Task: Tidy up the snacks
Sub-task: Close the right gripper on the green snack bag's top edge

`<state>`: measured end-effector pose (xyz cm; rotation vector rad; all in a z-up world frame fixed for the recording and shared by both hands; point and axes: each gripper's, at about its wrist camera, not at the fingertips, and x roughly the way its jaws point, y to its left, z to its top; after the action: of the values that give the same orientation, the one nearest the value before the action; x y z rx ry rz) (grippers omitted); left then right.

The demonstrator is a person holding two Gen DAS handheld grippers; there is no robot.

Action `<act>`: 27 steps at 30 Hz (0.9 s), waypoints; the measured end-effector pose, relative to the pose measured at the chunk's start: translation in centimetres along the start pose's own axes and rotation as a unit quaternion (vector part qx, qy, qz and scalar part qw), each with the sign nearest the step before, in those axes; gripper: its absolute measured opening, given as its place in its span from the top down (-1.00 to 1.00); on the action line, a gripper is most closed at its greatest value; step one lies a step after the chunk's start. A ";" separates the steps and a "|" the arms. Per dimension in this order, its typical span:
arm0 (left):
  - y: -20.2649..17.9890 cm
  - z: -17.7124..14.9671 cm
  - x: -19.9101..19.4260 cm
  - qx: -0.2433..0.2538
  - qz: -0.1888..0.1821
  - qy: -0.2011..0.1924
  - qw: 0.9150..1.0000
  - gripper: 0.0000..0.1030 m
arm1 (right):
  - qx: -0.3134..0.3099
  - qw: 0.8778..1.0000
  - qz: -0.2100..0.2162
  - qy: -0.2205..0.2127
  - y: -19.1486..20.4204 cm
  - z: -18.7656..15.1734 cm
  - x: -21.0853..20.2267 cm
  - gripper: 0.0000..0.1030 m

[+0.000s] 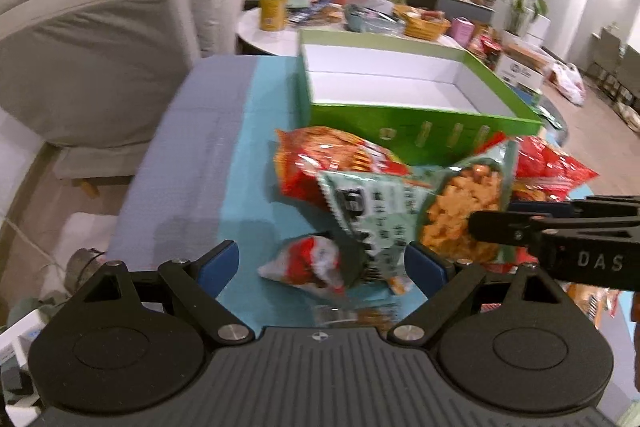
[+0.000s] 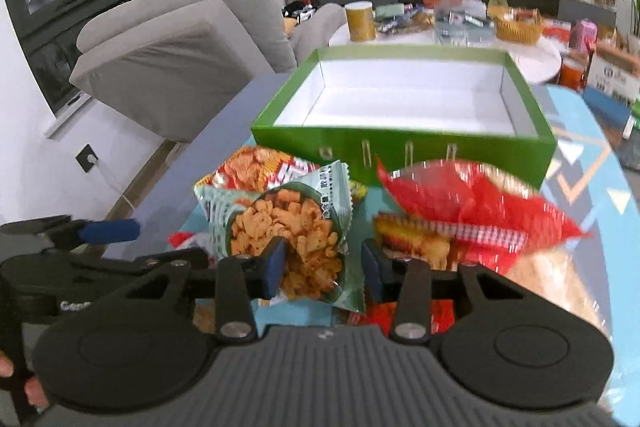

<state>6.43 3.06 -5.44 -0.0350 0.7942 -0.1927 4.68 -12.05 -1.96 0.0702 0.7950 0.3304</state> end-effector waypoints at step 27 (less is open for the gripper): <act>-1.1 0.9 2.6 0.053 -0.076 0.024 0.995 -0.64 | 0.014 1.000 0.003 0.004 0.2 0.8 1.0 -0.40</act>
<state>8.68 1.45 -6.58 0.0096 0.8282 -0.3808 5.80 -11.51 -2.04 0.0983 0.8071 0.3259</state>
